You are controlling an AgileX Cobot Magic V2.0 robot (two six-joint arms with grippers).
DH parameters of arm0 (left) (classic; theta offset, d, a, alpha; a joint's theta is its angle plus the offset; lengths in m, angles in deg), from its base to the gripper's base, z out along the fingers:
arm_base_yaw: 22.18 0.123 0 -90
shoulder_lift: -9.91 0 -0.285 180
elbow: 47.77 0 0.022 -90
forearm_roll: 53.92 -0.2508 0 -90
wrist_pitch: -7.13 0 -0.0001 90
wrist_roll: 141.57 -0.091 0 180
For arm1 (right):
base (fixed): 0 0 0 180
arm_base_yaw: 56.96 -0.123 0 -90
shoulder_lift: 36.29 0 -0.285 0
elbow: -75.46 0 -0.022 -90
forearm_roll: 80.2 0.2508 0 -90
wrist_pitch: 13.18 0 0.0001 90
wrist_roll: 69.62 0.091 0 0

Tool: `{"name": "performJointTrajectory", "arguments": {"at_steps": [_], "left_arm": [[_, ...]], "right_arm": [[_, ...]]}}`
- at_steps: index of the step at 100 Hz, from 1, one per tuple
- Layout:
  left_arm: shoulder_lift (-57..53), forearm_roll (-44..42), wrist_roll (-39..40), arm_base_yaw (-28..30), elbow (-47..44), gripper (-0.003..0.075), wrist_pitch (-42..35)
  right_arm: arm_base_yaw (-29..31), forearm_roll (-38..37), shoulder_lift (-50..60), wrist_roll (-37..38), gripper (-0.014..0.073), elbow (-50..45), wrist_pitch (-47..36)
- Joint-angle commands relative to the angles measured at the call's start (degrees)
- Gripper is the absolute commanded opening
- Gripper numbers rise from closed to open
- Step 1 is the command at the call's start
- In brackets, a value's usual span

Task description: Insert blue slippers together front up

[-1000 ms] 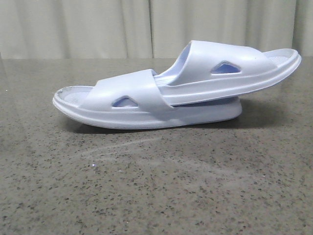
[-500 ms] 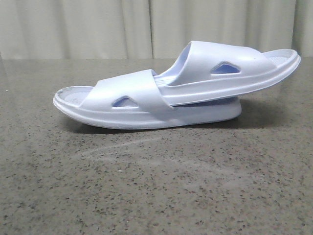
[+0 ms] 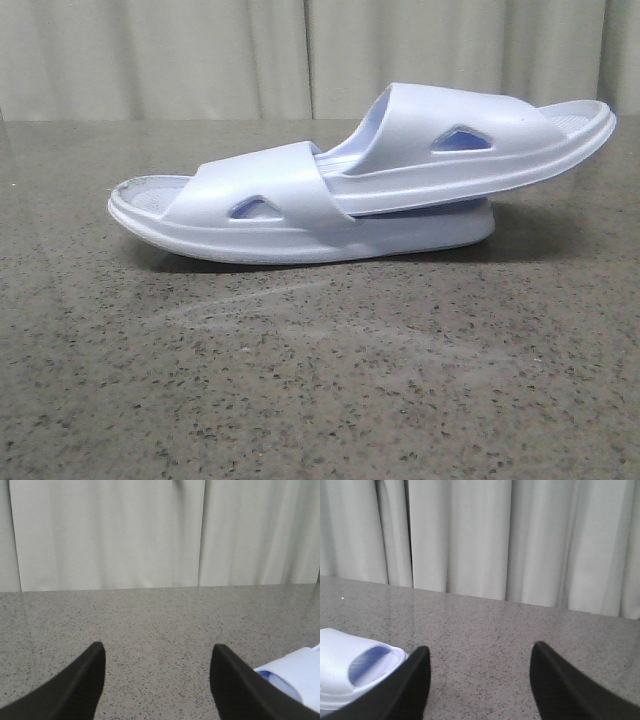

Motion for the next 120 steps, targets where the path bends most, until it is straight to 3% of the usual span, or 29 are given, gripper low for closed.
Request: {"name": "performJointTrajectory", "arguments": {"at_steps": [1, 16, 30, 41, 120], "left_arm": [[0.29, 0.78, 0.03, -0.54, 1.55, 0.0385, 0.48], [0.29, 0.78, 0.03, -0.54, 1.55, 0.0302, 0.48], [0.29, 0.78, 0.03, -0.54, 1.55, 0.0147, 0.48], [0.29, 0.78, 0.03, -0.54, 1.55, 0.0013, 0.48], [0.29, 0.78, 0.03, -0.54, 1.55, 0.0016, 0.48]], "right_arm": [[0.49, -1.44, -0.42, -0.42, 0.0293, 1.43, -4.35], [0.49, -1.44, -0.42, -0.42, 0.0078, 1.43, -4.35], [0.49, -1.44, -0.42, -0.42, -0.0108, 1.43, -4.13], [0.49, -1.44, -0.42, -0.42, -0.0107, 1.43, -3.07], [0.49, -1.44, -0.42, -0.42, -0.0107, 1.43, -1.8]]}}
